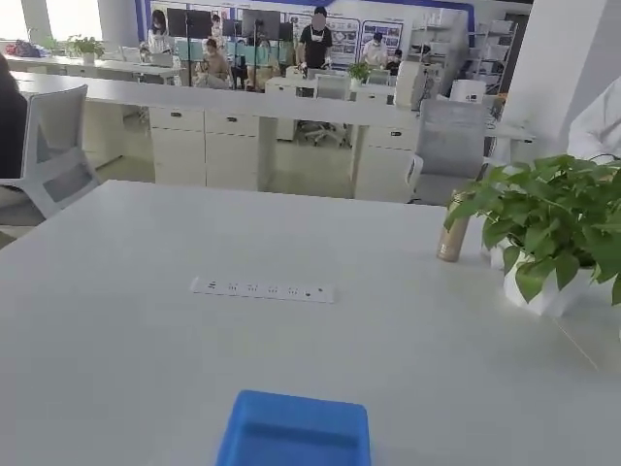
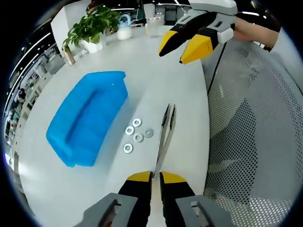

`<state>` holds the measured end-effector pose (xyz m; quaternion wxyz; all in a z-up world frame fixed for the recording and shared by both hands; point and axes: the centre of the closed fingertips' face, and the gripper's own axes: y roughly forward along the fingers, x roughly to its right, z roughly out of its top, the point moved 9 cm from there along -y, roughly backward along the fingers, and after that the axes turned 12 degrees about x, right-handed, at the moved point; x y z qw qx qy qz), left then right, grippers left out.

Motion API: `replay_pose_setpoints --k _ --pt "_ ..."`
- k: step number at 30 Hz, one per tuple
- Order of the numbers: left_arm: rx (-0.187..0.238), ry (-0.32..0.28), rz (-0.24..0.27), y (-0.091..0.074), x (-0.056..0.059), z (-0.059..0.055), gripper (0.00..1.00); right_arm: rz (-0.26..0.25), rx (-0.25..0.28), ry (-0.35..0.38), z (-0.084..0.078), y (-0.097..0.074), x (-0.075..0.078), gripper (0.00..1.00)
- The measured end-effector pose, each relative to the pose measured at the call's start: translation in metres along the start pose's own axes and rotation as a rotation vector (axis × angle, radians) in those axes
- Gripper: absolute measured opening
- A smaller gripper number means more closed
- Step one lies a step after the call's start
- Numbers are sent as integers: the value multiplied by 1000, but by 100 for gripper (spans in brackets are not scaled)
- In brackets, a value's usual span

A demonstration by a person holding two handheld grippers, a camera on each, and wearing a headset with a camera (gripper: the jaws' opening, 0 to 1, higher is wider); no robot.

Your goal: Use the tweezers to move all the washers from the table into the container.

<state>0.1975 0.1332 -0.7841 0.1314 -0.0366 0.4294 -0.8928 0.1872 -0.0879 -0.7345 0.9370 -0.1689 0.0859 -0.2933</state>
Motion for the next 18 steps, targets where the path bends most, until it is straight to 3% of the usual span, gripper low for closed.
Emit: replay_pose_setpoints --k 11,18 --pt "-3 43 -19 1 0 1 0 -6 -4 4 -2 0 -2 19" --pt "25 40 -9 -6 3 4 0 -8 -7 6 -2 0 -2 18"
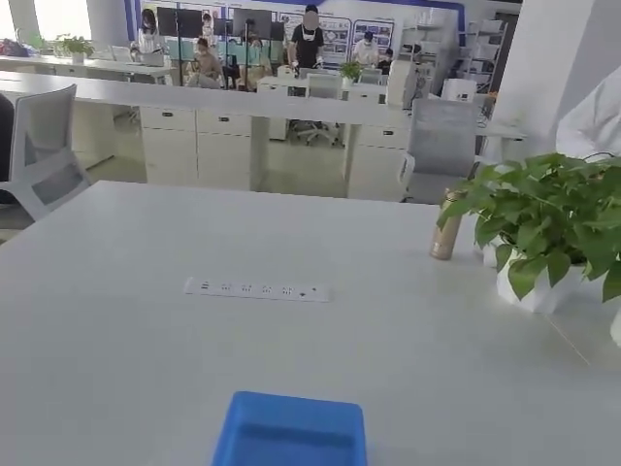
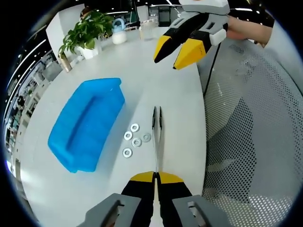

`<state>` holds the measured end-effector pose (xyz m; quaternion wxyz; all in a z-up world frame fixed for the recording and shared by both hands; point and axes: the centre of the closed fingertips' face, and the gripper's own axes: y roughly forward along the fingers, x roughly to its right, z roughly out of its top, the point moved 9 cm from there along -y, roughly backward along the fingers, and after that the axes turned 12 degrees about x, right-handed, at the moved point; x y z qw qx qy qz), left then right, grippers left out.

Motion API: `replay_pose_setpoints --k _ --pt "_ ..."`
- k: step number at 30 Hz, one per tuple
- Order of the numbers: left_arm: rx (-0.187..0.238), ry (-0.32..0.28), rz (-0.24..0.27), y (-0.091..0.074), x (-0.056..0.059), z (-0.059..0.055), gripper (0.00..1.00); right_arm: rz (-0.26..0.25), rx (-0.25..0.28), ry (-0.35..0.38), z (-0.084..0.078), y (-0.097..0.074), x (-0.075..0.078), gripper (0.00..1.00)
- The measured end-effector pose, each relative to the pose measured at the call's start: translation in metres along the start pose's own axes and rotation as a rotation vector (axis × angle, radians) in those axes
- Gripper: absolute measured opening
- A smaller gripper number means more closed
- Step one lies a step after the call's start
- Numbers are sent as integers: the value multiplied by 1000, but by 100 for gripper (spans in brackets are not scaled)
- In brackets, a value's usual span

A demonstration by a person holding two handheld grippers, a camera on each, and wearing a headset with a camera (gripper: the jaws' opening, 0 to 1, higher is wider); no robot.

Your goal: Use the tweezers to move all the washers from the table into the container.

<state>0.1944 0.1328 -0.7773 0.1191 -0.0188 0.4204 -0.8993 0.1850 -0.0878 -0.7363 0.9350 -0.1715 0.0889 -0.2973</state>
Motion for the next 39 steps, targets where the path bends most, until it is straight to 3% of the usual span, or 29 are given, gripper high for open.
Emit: replay_pose_setpoints --k 6,18,25,33,39 --pt "30 16 9 -11 5 9 0 17 -12 -7 -1 2 -2 18" --pt "147 40 21 -35 15 46 0 62 -38 -27 -4 5 -9 18" --pt "172 63 12 -41 18 58 0 92 -50 -42 -6 7 -12 19" --pt "207 91 -9 -46 24 72 0 218 -52 -152 -3 23 -15 29" --pt "212 133 -40 -45 28 82 0 310 -102 -233 -6 48 -18 33"
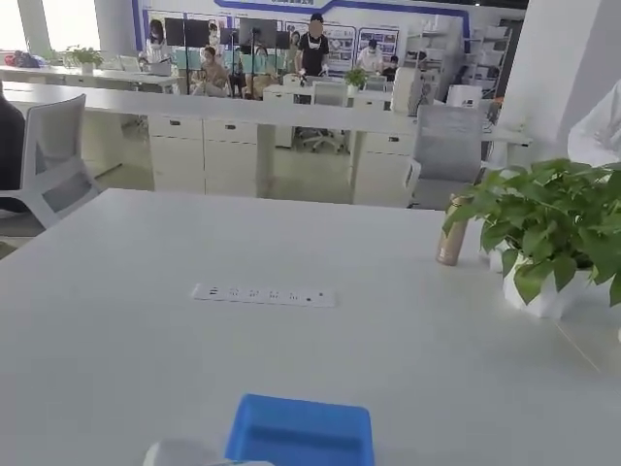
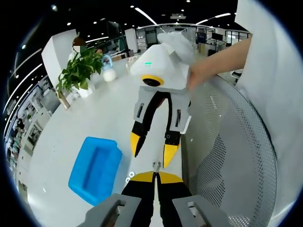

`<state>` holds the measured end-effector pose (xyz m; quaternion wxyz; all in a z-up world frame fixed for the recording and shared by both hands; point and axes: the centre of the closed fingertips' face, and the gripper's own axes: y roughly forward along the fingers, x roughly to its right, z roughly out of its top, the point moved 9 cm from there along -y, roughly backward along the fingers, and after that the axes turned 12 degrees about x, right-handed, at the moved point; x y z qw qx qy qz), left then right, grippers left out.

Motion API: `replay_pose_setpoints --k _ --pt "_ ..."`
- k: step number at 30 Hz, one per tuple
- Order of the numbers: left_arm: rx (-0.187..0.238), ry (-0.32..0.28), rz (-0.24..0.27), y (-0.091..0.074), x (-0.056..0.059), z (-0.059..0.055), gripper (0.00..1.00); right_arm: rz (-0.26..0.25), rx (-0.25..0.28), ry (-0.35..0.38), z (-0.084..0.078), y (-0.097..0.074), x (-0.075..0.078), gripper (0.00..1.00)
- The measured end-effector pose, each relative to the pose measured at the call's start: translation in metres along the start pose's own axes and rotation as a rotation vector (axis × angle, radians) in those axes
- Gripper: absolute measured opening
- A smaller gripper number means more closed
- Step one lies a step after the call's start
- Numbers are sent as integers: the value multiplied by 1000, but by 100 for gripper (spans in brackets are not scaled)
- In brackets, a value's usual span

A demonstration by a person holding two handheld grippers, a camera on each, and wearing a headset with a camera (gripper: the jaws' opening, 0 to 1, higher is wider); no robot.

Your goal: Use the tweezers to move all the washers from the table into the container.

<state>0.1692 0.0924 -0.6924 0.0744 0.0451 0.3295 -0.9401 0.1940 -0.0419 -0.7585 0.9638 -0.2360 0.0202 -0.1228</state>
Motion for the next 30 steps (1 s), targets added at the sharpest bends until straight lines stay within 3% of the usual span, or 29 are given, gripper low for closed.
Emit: replay_pose_setpoints --k 3,7,11,18,19,25,30 --pt "16 39 -27 2 1 4 0 49 -14 -46 4 8 1 30" --pt "32 32 -24 3 -1 6 0 104 -43 -98 6 15 3 28" --pt "33 35 -31 4 -4 7 0 141 -51 -92 5 15 2 21" --pt "55 44 -35 7 -4 10 0 180 -58 -65 -2 11 -4 5" --pt "62 31 -38 8 -3 10 0 158 -61 -70 -3 10 -4 6" --pt "96 24 -21 8 -4 10 0 153 -42 -73 -2 7 -4 4" --pt "115 5 -29 1 -2 10 0 170 -2 -50 2 15 -15 3"
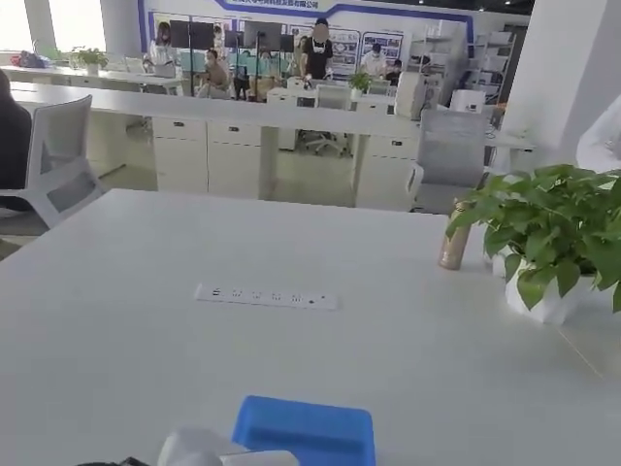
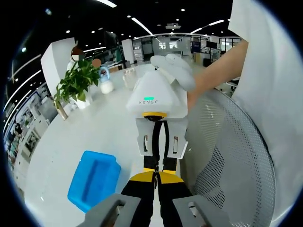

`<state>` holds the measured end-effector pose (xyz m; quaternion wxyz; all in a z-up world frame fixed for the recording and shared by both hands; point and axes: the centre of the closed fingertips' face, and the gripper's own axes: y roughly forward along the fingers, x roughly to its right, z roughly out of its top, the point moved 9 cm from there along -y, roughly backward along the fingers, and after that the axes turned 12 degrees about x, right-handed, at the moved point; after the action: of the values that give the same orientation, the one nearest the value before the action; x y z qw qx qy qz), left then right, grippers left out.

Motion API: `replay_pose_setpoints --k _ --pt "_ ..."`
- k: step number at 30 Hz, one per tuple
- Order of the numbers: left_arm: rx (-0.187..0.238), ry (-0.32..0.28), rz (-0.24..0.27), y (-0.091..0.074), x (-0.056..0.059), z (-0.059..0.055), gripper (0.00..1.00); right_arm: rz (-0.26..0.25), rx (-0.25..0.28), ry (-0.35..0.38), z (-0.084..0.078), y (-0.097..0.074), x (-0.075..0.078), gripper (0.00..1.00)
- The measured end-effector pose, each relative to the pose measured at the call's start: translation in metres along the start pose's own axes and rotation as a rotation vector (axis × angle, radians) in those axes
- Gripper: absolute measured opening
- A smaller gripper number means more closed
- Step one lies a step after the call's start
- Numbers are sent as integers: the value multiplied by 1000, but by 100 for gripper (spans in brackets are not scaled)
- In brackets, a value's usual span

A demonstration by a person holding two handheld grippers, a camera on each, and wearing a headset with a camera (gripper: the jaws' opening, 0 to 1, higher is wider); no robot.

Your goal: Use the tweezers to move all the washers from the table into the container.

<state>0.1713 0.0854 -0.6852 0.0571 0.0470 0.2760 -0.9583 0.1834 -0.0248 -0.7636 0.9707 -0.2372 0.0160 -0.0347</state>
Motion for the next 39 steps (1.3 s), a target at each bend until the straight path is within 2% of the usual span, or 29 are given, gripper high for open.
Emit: replay_pose_setpoints --k 3,7,9,11,13,22,26,29,35,37,38,39 --pt "-8 0 -3 -3 2 -3 0 -2 4 -7 2 4 -2 3" --pt "-1 -22 -5 -3 2 -4 0 4 17 26 1 4 0 5" --pt "7 -27 -10 -2 2 -4 0 18 -4 51 -1 2 1 8" --pt "8 -23 -11 -1 2 -3 0 31 -39 61 -5 0 0 18" --pt "9 -21 -15 1 2 -2 0 52 -66 64 -8 -2 -1 20" --pt "17 -2 -37 7 3 1 0 25 -75 25 -9 2 1 7" --pt "18 9 -21 6 1 0 0 35 -74 26 -8 2 2 6" --pt "27 -12 -21 4 2 -2 0 37 -74 32 -8 2 1 7" --pt "25 -15 -17 -1 3 -5 0 34 -67 35 -6 5 1 8" --pt "16 -8 -16 -2 3 -5 0 11 -74 -2 -4 6 2 7" --pt "5 23 -13 -3 3 -5 0 8 -76 -11 -4 6 3 7" --pt "2 28 -14 -4 3 -5 0 -9 -69 -14 -2 6 5 7"
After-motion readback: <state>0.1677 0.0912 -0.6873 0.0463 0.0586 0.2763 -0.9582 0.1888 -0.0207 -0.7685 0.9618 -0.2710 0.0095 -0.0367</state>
